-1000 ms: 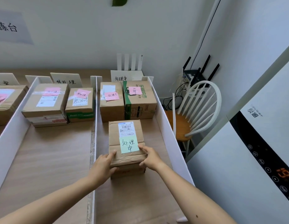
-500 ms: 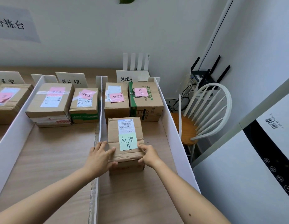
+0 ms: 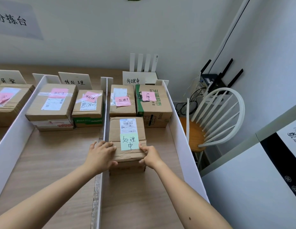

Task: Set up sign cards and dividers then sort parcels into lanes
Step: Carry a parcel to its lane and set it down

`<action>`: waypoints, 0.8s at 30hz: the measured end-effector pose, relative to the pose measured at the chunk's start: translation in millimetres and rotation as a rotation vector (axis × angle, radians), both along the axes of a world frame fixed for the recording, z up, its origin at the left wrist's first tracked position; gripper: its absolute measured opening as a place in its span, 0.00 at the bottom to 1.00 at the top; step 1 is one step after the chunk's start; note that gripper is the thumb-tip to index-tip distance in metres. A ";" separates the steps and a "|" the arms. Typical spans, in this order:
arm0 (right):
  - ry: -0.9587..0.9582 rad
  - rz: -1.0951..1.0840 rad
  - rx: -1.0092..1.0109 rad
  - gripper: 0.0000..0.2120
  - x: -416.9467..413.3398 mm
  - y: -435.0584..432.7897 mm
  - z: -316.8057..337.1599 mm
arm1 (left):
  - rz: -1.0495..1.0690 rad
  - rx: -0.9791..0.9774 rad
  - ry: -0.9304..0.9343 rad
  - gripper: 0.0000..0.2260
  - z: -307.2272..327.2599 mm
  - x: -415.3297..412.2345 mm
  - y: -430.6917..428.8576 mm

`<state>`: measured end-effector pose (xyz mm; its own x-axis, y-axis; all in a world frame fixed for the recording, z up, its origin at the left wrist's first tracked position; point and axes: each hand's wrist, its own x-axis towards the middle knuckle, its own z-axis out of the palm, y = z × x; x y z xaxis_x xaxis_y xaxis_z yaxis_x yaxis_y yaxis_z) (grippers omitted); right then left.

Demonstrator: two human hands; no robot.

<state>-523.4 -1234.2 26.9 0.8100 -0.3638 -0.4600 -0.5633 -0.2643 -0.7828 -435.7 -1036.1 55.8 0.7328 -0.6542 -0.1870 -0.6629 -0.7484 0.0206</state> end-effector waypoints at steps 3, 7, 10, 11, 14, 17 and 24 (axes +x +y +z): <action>0.001 -0.007 -0.001 0.38 9.2 -2.9 -2.9 | 0.030 -0.029 0.030 0.30 0.6 7.8 -3.0; 0.002 -0.017 -0.025 0.39 20.4 -6.3 -5.4 | 0.044 -0.012 0.026 0.29 0.1 16.4 -7.9; 0.003 -0.028 -0.014 0.39 25.7 -8.2 -4.6 | 0.056 -0.004 0.026 0.29 0.3 22.2 -12.2; 0.001 -0.032 -0.014 0.39 27.1 -8.8 -5.6 | 0.056 0.004 0.028 0.28 0.8 23.8 -13.4; 0.005 -0.035 -0.023 0.39 30.0 -9.5 -5.8 | 0.057 0.023 0.038 0.28 2.4 27.6 -16.0; 0.005 -0.024 -0.036 0.39 31.0 -9.5 -4.6 | 0.066 0.028 0.058 0.28 3.6 26.5 -18.2; 0.141 0.217 -0.291 0.42 25.0 -6.4 22.3 | 0.062 0.044 0.046 0.27 13.0 18.9 -13.0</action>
<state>-498.4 -1240.5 49.2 0.8184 -0.3230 -0.4753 -0.5670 -0.5887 -0.5762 -416.8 -1049.1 68.8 0.7617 -0.5982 -0.2491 -0.6142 -0.7890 0.0165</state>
